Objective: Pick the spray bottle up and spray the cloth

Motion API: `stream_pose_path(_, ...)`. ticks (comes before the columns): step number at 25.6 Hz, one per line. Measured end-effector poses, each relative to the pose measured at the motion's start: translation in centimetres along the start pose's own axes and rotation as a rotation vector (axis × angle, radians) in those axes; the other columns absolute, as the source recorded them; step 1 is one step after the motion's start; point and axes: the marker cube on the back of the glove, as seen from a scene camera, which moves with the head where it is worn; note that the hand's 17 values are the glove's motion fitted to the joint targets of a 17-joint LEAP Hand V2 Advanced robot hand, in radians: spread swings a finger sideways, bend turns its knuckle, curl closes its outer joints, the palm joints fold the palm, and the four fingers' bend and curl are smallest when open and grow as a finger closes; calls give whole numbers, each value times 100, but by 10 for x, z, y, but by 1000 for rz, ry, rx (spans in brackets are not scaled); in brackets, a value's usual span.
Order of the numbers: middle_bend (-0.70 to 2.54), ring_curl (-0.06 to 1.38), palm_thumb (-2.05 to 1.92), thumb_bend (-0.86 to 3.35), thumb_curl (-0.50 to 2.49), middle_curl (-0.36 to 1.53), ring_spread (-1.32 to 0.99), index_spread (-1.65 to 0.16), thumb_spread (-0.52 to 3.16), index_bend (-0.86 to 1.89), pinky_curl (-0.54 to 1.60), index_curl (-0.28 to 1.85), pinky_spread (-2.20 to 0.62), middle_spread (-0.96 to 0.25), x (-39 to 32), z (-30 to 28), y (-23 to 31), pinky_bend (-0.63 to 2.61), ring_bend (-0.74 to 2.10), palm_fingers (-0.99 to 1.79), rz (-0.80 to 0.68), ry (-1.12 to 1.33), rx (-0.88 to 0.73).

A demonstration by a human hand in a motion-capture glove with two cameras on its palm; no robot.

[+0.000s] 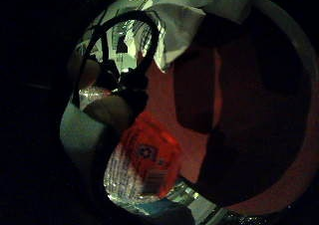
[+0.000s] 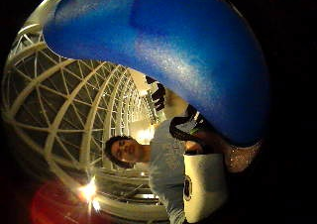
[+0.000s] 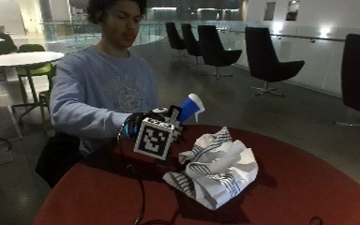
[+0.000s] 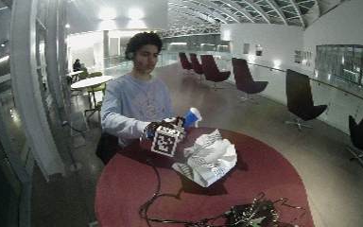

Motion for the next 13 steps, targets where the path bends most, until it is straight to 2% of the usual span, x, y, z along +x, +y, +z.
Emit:
stream_pose_path(6, 27, 39, 94, -2, 62, 48, -3, -19, 73, 10, 36, 27, 28, -6, 1, -5, -2, 23, 54, 105, 4, -15, 48)
stream_pose_path(13, 27, 39, 94, -3, 63, 49, -2, -19, 74, 10, 36, 26, 28, -6, 4, -2, 1, 23, 54, 106, 16, -5, 25)
